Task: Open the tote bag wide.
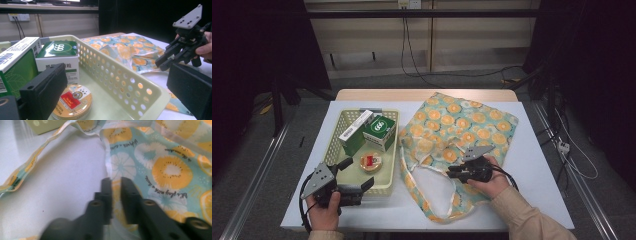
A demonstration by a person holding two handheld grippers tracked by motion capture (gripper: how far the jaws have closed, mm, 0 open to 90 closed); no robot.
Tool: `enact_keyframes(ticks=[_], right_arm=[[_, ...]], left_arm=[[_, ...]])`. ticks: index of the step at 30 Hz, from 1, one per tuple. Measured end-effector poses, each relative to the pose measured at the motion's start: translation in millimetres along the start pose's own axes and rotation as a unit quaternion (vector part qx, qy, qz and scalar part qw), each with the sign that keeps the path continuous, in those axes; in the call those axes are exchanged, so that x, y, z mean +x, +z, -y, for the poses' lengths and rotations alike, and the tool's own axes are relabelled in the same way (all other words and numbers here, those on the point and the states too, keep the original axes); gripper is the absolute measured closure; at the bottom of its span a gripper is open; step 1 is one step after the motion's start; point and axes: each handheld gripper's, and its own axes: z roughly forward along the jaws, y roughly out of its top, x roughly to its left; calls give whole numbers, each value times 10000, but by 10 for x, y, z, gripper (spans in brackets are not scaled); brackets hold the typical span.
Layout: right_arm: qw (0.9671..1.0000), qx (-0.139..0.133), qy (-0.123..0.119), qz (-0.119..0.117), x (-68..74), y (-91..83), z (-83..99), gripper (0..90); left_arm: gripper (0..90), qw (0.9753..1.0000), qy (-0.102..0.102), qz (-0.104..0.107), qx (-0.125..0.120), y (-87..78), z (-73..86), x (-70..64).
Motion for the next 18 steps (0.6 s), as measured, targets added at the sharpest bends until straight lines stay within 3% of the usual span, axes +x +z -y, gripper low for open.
enact_keyframes(ticks=[3, 9, 12, 18], right_arm=[[9999, 101, 16, 3, -22, 24, 22, 894], [9998, 201, -28, -59, 2, 87, 27, 900], [9997, 23, 89, -235, 4, 47, 4, 900], [9981, -461, 301, -266, -69, -141, -88, 900]], left_arm=[[26, 10000, -7, 7, -5, 3, -2, -3], [25, 10000, 15, -4, -7, 0, -4, 9], [26, 10000, 16, -3, -3, 2, -8, 3], [26, 10000, 26, -12, 9, 3, -8, 1]])
